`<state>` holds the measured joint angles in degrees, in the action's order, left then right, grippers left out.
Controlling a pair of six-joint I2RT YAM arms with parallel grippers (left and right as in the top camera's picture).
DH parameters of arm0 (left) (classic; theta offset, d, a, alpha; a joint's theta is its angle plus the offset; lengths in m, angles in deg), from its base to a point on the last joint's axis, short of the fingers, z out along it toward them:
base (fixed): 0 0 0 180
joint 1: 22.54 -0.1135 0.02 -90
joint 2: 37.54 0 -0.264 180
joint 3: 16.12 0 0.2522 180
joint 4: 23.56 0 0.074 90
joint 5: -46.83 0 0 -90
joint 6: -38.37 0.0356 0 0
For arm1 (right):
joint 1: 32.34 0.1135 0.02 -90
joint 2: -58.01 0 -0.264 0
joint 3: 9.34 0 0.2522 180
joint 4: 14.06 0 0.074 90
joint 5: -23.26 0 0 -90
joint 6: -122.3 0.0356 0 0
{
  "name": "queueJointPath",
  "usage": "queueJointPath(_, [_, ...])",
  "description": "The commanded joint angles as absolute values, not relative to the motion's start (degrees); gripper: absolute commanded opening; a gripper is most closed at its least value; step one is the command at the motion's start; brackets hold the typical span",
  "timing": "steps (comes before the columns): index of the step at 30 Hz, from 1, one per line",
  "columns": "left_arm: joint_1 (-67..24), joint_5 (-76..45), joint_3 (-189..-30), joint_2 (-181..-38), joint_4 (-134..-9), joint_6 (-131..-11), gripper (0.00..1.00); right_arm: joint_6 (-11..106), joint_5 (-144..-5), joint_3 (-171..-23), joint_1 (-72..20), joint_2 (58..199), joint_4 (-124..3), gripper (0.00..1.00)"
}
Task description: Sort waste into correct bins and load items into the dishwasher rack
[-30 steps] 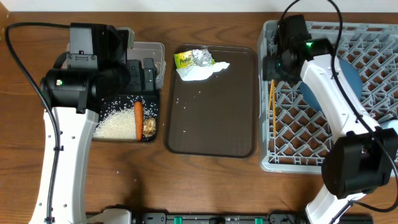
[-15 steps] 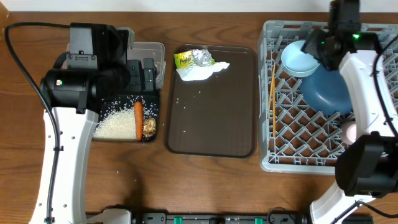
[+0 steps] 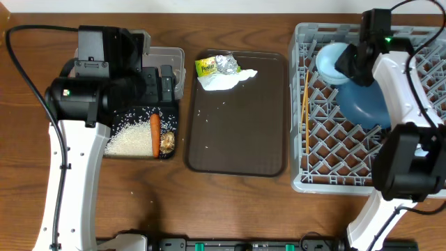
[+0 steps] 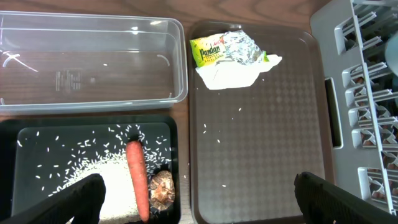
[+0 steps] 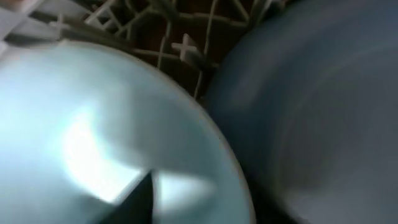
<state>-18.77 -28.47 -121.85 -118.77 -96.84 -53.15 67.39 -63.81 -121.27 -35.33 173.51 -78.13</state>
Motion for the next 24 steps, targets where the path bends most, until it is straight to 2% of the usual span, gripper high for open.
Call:
queueJointPath(1, [-18.81,-28.19,-122.0,-118.88,-96.8,-53.19,0.98,69.62,-64.0,-121.56,-35.06,173.14,-78.0,0.01])
queueJointPath(5, [-18.81,-28.19,-122.0,-118.88,-96.8,-53.19,0.98,69.51,-61.47,-121.6,-35.04,172.66,-79.2,0.01])
queueJointPath(15, [-18.81,-28.19,-122.0,-118.88,-96.82,-53.19,0.98,64.4,-43.89,-121.69,-32.31,163.59,-80.95,0.01])
queueJointPath(19, [-18.81,-28.19,-122.0,-118.88,-96.8,-53.19,0.98,59.76,-31.85,-121.69,-27.81,160.44,-81.25,0.01])
queueJointPath(24, [-18.81,-28.19,-122.0,-118.88,-96.82,-53.19,0.98,52.77,-9.05,-121.67,-18.26,160.09,-83.37,0.01])
